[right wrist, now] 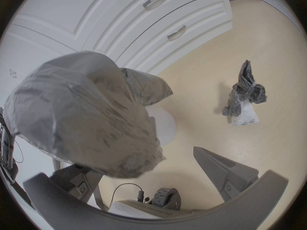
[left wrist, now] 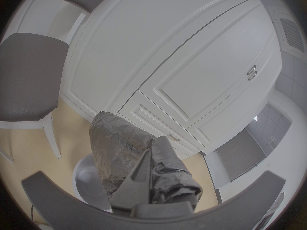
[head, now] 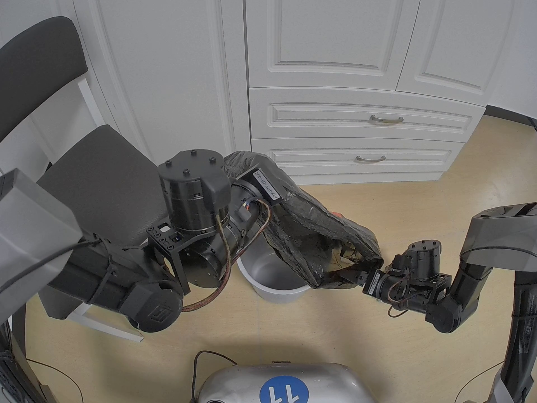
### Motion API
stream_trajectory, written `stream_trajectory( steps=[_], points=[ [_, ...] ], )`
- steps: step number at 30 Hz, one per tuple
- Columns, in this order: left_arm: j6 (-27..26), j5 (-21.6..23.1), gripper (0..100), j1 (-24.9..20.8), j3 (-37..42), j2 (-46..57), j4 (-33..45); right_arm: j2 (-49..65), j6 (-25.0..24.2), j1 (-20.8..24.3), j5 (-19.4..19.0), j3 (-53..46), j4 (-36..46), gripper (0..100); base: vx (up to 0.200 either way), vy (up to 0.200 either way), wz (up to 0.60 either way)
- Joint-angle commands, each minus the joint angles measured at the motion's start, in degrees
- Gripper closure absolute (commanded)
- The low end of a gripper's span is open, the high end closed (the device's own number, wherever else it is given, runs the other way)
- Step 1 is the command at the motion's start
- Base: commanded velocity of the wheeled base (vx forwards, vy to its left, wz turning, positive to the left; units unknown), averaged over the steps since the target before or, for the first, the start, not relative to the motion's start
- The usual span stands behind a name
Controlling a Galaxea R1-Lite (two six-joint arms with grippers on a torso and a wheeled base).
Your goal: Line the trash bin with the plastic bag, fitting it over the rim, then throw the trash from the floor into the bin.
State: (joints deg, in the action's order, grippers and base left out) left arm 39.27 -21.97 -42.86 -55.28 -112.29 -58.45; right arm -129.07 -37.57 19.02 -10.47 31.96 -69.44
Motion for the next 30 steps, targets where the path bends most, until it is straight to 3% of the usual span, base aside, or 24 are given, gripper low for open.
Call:
stream_trajectory(
  steps=[1,5,9,22,23,30],
  points=[
    [0.11,-0.01,100,-0.29,-0.09,0.14,-0.17,-5.66,-1.28,2.6,1.95,1.08,-5.36,0,0.0,0.0,0.0],
    [0.11,-0.09,100,-0.82,-0.09,0.31,-0.26,-8.56,-2.07,5.15,7.22,3.02,-8.08,0,0.0,0.0,0.0],
    [0.2,-1.15,100,-1.35,-0.17,0.31,-0.43,-9.79,-4.18,6.82,9.86,4.6,-8.43,0,0.0,0.0,0.0],
    [0.2,-1.24,100,-1.35,-0.26,0.31,-0.52,-12.25,-5.85,7.35,11.97,4.77,-16.52,0,0.0,0.0,0.0],
    [0.2,-1.24,100,-1.35,-0.26,0.31,-0.52,-12.17,-5.85,7.35,11.88,4.95,-16.43,100,0.0,0.0,0.0],
    [0.2,-1.24,100,-1.35,-0.26,0.49,-0.61,-11.99,-5.93,7.26,11.88,4.77,-16.43,100,0.0,0.0,0.0]
  ],
)
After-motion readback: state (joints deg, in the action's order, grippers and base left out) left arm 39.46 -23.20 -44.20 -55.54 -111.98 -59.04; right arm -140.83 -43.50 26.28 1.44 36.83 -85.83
